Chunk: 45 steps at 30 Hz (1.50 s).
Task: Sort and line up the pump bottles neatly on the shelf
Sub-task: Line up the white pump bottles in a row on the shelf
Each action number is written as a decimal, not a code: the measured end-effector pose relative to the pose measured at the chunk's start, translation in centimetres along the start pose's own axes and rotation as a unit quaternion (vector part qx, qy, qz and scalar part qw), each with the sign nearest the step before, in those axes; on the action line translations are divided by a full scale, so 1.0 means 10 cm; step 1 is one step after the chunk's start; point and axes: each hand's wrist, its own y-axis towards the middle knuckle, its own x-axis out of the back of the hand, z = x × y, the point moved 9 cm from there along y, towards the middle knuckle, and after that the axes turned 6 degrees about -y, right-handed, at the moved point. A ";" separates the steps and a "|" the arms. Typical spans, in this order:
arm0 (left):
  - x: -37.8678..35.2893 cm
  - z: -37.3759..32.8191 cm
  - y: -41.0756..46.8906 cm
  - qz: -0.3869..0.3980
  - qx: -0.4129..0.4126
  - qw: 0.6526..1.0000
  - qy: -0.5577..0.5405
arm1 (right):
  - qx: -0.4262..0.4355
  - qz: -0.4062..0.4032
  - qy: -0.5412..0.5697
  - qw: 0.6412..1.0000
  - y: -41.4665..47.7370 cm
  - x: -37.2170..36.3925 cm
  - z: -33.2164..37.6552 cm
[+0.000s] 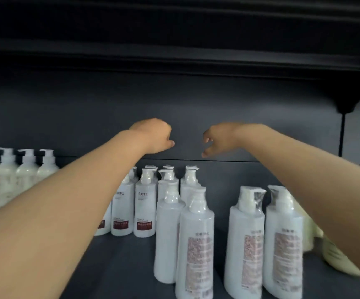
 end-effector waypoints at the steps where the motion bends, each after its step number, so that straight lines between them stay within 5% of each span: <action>1: 0.06 -0.05 -0.09 -0.012 0.004 1.000 0.002 | -0.002 -0.006 0.009 1.000 -0.07 0.03 0.01; 17: 0.02 -0.41 -1.53 0.026 0.073 0.997 -0.025 | -0.004 -0.008 0.081 0.997 -1.49 0.03 0.23; 27: -0.39 -0.32 -1.54 0.016 0.052 0.992 -0.118 | -0.042 -0.020 0.082 0.996 -1.70 -0.23 0.55; 33: -0.77 -0.14 -1.36 -0.008 0.029 0.979 -0.199 | -0.125 -0.022 0.227 0.966 -1.53 -0.67 0.68; 36: -0.99 -0.13 -1.30 0.007 0.018 0.946 -0.325 | -0.155 -0.054 0.375 0.912 -1.54 -0.83 0.77; 41: -1.34 -0.26 -1.27 0.057 0.010 0.798 -0.600 | -0.159 -0.123 0.539 0.818 -1.55 -1.04 0.96; 45: -1.61 -0.26 -1.22 0.059 0.068 0.731 -0.677 | -0.168 -0.154 0.618 0.752 -1.55 -1.20 1.00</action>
